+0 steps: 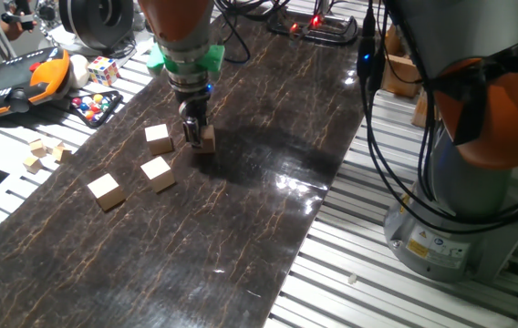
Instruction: Stack the blocks in a vertical line of five
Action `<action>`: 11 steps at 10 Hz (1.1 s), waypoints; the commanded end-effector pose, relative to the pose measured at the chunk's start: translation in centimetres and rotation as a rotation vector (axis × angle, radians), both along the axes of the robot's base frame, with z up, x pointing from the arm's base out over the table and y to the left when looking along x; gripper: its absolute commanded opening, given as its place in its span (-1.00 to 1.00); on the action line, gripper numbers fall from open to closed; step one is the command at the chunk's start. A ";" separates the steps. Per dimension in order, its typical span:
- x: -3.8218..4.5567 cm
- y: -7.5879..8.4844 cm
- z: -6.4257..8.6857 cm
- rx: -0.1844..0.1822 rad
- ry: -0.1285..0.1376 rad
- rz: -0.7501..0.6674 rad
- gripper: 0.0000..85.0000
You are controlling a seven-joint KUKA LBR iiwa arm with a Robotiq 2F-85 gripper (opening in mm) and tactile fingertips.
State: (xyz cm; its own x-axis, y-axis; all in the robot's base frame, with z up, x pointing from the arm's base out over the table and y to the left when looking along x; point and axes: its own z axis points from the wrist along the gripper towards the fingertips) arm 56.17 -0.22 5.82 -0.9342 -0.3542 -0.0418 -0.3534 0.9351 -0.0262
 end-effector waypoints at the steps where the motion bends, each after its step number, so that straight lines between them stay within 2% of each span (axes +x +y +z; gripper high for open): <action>1: 0.08 -0.1 0.1 -0.007 -0.001 -0.001 0.69; 2: 0.05 0.0 0.0 -0.015 -0.004 0.007 0.69; 3: 0.15 -0.2 0.1 -0.008 -0.006 0.010 0.69; 4: 0.39 -0.2 0.3 -0.020 -0.010 0.015 0.70; 11: 0.49 -0.3 0.5 -0.011 -0.018 0.020 0.72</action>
